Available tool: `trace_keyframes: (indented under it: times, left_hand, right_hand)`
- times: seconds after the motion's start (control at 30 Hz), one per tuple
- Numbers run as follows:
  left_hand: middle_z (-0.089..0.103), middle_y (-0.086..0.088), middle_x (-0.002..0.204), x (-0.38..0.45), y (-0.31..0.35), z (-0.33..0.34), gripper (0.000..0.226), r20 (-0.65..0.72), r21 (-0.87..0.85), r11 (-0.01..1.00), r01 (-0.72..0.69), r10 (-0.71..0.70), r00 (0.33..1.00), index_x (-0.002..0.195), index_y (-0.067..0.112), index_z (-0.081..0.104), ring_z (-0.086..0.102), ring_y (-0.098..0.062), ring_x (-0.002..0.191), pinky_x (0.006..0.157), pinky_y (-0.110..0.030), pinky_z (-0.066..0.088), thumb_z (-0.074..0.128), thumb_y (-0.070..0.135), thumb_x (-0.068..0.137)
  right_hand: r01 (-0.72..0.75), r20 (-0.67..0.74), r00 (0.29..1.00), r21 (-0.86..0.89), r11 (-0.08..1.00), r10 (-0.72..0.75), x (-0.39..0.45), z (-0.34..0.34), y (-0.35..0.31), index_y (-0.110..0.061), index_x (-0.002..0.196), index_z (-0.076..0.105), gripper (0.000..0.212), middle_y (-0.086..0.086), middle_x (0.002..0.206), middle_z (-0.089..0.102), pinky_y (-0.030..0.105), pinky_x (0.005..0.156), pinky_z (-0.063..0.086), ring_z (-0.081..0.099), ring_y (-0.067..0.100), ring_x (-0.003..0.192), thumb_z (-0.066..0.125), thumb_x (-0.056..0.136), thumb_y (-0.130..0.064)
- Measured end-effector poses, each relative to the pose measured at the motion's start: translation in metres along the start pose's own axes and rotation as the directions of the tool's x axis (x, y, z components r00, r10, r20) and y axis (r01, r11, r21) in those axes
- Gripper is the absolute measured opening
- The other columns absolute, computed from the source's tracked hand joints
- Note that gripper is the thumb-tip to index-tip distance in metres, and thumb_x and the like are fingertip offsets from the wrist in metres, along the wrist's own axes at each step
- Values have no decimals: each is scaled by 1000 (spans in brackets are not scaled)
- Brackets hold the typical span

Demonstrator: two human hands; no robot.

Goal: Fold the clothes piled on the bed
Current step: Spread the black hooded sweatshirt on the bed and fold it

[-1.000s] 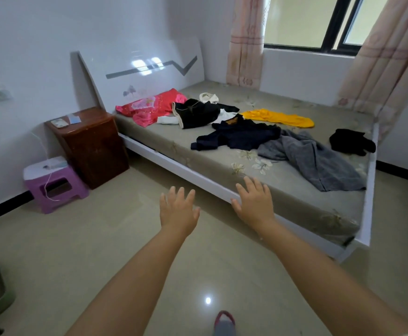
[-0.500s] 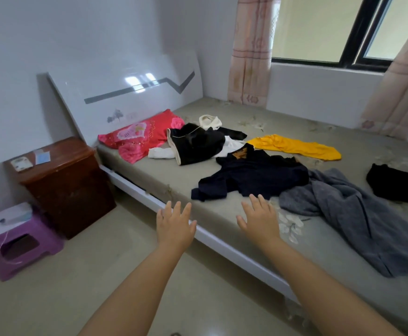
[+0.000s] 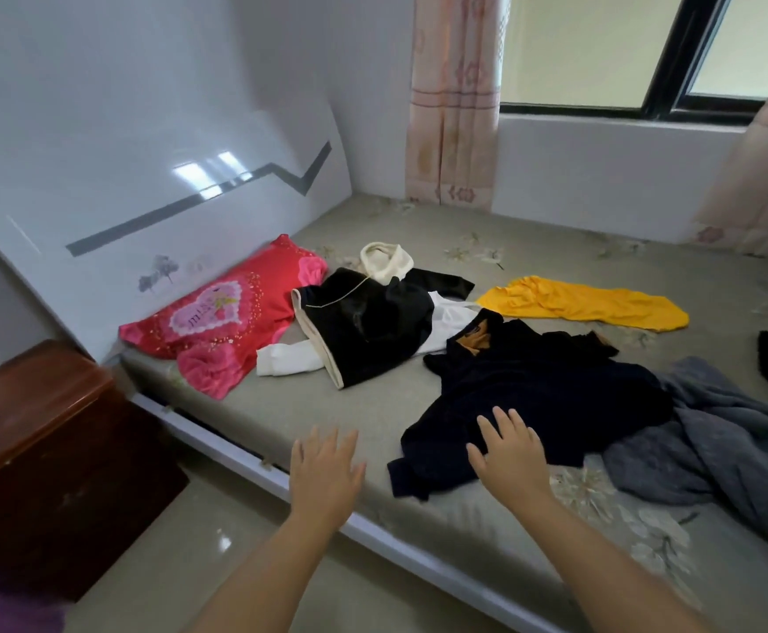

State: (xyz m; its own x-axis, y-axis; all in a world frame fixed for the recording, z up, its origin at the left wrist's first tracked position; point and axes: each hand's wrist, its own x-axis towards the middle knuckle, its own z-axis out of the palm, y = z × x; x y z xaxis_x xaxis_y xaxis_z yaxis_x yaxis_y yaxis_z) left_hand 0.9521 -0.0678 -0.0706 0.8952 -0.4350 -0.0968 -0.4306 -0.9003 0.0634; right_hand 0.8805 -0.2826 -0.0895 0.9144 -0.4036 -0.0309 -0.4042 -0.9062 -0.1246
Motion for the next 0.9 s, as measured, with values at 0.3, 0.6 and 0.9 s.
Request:
trace_keyframes:
  times: [0.3,0.6,0.9]
  left_hand:
    - [17,-2,153,207,-68,3,52,27,-15,1000,-9,10,1000,145,24,17,9,-22,142,114,-38,8,30,39,98]
    - [45,-13,139,377,-172,24,49,122,48,998,-37,31,992,136,17,44,37,-36,131,103,-52,33,36,38,93]
    - [68,-20,100,541,-239,127,50,268,-90,947,-309,322,908,105,2,68,62,-45,95,73,-54,51,44,36,77]
  right_hand:
    - [85,-24,996,3,996,-85,210,37,-62,-4,91,72,48,19,99,69,48,68,54,66,38,94,84,56,-33]
    - [87,204,974,51,995,-96,392,94,-149,-20,146,21,62,3,154,16,40,114,9,7,21,143,30,94,-53]
    - [-171,88,982,18,985,169,498,210,-194,-17,134,47,66,17,109,63,57,98,37,62,32,99,73,75,-31]
